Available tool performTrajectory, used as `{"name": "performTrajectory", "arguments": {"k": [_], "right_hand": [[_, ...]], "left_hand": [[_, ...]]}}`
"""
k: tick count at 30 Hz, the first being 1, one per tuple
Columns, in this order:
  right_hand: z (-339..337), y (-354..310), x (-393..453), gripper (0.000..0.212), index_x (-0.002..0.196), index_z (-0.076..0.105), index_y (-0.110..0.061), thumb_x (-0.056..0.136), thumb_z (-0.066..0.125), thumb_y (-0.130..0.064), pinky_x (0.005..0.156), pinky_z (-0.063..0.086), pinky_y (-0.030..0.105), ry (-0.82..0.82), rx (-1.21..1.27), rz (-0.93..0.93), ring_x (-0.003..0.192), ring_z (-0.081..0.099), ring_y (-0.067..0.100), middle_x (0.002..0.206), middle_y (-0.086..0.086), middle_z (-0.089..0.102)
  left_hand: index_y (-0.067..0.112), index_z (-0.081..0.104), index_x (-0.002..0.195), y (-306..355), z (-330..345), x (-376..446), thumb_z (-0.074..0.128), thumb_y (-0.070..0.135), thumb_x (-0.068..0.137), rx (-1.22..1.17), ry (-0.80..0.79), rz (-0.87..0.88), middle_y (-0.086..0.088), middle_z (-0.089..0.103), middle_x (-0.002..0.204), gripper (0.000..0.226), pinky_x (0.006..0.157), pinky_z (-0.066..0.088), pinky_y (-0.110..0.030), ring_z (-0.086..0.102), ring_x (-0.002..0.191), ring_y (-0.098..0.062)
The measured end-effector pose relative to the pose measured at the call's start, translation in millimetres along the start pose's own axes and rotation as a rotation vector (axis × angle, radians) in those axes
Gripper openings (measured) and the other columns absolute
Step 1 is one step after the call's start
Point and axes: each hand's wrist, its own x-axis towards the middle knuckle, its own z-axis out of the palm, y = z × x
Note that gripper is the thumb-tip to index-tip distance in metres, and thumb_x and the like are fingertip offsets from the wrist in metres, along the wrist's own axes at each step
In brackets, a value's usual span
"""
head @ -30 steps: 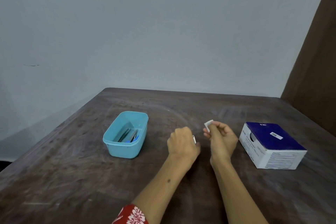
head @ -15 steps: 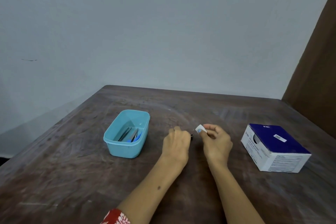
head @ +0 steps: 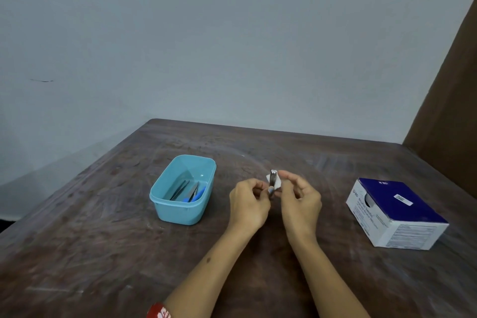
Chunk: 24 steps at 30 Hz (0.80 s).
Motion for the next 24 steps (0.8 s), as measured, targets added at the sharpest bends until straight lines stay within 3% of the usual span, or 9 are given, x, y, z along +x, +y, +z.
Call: {"name": "performTrajectory", "arguments": {"k": [3,7,12,18,21,24], "right_hand": [[0.1,1.0,0.8,0.027,0.095,0.071,-0.017,0.085,0.056,0.003,0.059,0.051,0.014,-0.032,0.030,0.007,0.074,0.071,0.011,0.085,-0.003,0.074],[0.1,-0.3,2.1,0.020,0.091,0.072,-0.015,0.079,0.070,0.001,0.061,0.052,0.015,-0.091,0.133,0.062,0.080,0.071,0.011,0.082,0.001,0.075],[-1.4,-0.6,5.4,0.029,0.102,0.067,-0.014,0.077,0.073,-0.001,0.062,0.048,0.008,-0.026,0.193,0.105,0.069,0.068,0.005,0.078,0.002,0.074],[-0.1,2.3,7.9,0.036,0.107,0.065,-0.014,0.074,0.076,-0.005,0.072,0.052,0.017,-0.017,0.148,0.096,0.071,0.068,0.003,0.077,-0.002,0.073],[1.1,6.2,7.5,0.034,0.106,0.066,-0.012,0.075,0.076,-0.006,0.065,0.050,0.012,-0.074,0.105,0.110,0.072,0.069,0.006,0.077,0.002,0.074],[-0.6,3.3,8.6,0.032,0.102,0.066,-0.016,0.074,0.078,-0.009,0.073,0.050,0.016,-0.007,0.130,0.097,0.076,0.069,0.009,0.075,-0.001,0.074]], "left_hand": [[0.016,0.069,0.091,-1.5,-1.6,1.2,0.061,0.009,0.087,-0.038,0.001,-0.007,-0.001,0.071,0.086,0.011,0.076,0.059,-0.031,0.068,0.079,-0.010],[0.015,0.070,0.097,-2.7,-4.5,2.5,0.059,0.010,0.089,-0.051,-0.019,0.049,0.001,0.072,0.085,0.015,0.073,0.059,-0.025,0.069,0.075,-0.007],[0.011,0.071,0.097,-2.0,-7.0,1.6,0.059,0.008,0.089,-0.048,-0.149,0.056,-0.001,0.070,0.083,0.015,0.069,0.056,-0.017,0.067,0.071,-0.006],[0.013,0.072,0.096,-3.4,-5.3,-0.8,0.059,0.007,0.088,-0.024,-0.110,0.099,0.000,0.071,0.082,0.016,0.070,0.057,-0.018,0.069,0.072,-0.007],[0.014,0.071,0.102,-4.9,-7.0,0.5,0.059,0.006,0.088,-0.029,-0.063,0.111,0.000,0.073,0.085,0.020,0.071,0.058,-0.020,0.069,0.072,-0.006],[0.011,0.071,0.100,-2.7,-8.2,-0.2,0.060,0.006,0.088,-0.040,-0.144,0.108,0.000,0.070,0.083,0.017,0.066,0.055,-0.014,0.067,0.070,-0.005]]}}
